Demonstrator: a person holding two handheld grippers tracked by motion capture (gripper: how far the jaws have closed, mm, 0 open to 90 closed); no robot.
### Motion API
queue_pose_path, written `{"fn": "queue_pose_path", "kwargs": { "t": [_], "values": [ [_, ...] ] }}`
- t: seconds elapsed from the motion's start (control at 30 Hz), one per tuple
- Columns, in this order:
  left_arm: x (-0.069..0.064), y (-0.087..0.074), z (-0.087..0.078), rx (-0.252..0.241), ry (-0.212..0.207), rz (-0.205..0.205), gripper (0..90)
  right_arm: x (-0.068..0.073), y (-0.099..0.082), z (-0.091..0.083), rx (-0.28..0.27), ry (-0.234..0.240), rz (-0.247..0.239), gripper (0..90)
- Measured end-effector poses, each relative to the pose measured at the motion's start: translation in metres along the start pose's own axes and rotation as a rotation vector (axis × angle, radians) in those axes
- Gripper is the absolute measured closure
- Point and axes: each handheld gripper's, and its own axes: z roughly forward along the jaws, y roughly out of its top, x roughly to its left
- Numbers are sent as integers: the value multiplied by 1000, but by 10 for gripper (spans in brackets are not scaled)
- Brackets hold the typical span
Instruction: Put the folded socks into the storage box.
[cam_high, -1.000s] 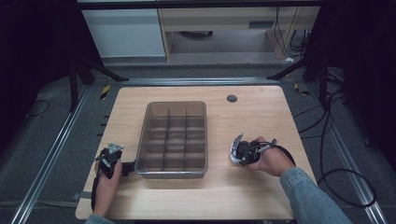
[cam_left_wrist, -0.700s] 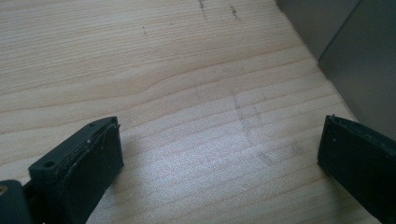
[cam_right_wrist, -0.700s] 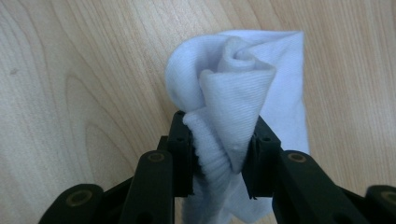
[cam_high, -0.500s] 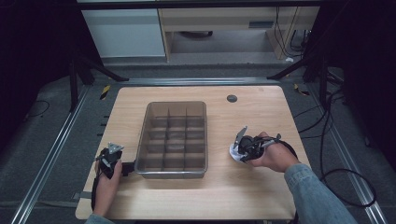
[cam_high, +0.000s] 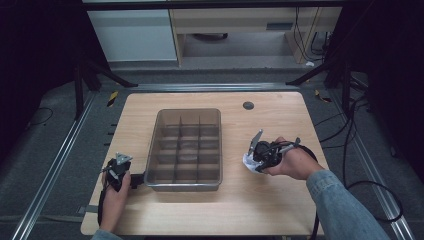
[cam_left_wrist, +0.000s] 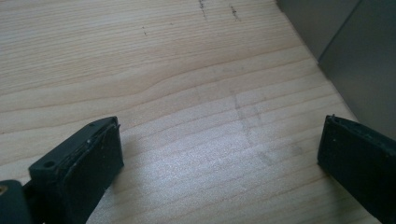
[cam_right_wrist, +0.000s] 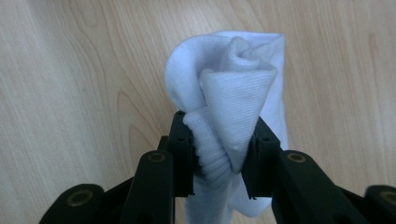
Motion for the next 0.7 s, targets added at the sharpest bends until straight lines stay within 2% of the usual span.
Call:
{"fn": "queue_pose_path", "kwargs": {
  "t": [0.33,0.37,0.7],
  "values": [
    [0,0,0,0,0,0,0,1,22,-23,-28,2,-9,683],
    [0,0,0,2,0,2,0,2,26,-28,-31,-2,-23,683],
    [-1,0,0,-1,-1,1,0,11,46,-44,-45,-2,-60,683]
  ]
}}
